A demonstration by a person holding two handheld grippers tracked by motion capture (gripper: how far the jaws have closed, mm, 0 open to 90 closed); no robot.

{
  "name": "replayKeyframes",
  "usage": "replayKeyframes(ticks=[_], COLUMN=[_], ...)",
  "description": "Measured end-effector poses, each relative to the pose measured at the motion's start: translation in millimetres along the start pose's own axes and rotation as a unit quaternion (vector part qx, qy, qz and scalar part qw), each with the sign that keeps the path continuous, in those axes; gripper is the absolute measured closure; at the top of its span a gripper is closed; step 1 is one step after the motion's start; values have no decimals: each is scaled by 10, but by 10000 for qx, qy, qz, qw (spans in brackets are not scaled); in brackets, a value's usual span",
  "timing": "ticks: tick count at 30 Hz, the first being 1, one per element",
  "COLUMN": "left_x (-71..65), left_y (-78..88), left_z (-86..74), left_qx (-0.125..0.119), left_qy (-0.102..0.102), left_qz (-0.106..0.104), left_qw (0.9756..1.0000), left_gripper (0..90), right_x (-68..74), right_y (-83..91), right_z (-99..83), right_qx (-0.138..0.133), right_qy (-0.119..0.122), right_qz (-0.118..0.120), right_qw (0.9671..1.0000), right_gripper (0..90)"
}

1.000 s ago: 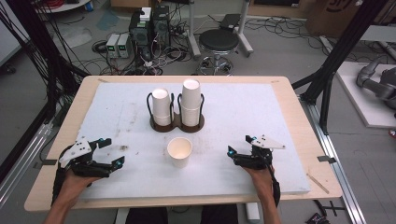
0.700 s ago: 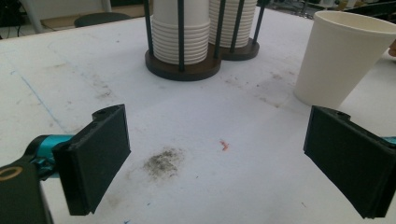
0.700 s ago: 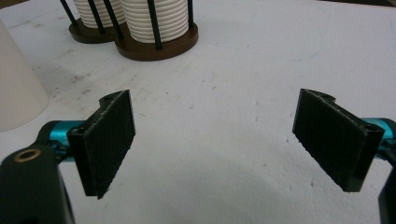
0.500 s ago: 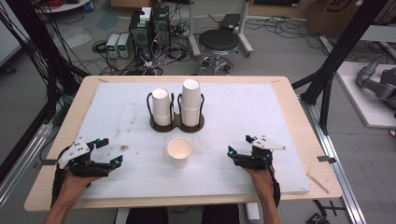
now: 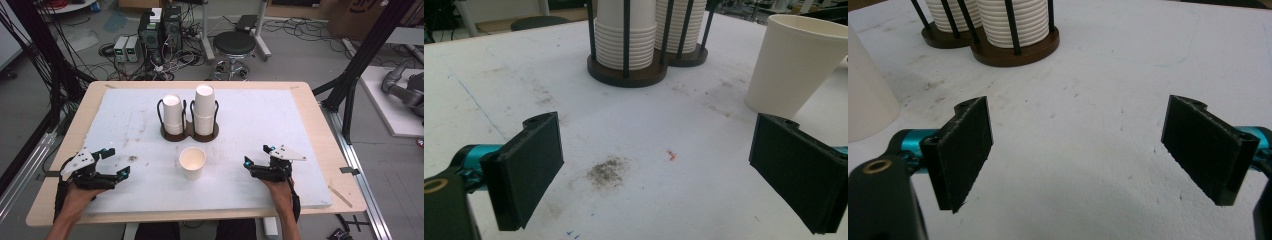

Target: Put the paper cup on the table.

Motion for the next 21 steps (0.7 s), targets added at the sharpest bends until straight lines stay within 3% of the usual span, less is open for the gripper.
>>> replayKeyframes(ticks=[21], left_x=[37], left_y=[7], left_z=[-30], left_qx=[68], left_qy=[1], left_qz=[79], left_qw=[9999], left_gripper=[70], right_x=[-12], right_y=[10], right_z=[5], right_qx=[-65], right_qy=[-39], right_qz=[10], right_qw=[10000], right_gripper=[136])
Point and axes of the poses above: each handheld gripper's, and its own axes: y roughly backward along the jaws, z roughly out of its top, x roughly to its left, the point moved 8 cm from there along -y, roughly forward along the jaws, and after that the axes turned 1 degree about y, right-handed, at the moved point
